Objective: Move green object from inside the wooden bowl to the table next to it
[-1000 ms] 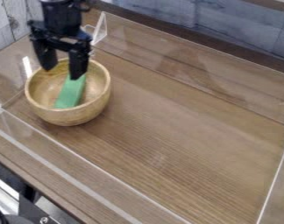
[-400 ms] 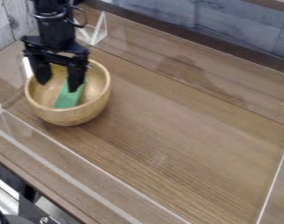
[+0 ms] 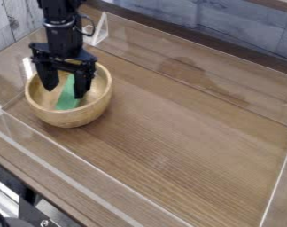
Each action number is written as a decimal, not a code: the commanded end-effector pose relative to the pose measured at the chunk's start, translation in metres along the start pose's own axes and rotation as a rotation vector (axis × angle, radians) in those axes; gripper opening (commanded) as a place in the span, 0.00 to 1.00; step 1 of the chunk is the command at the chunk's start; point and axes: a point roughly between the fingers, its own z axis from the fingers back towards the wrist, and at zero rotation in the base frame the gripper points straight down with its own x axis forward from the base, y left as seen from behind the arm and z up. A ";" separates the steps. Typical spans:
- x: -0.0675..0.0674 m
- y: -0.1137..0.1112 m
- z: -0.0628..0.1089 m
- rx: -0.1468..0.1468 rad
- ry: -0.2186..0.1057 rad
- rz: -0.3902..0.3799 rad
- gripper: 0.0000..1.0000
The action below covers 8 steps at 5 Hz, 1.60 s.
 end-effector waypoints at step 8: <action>0.025 0.015 0.014 -0.018 -0.062 0.106 1.00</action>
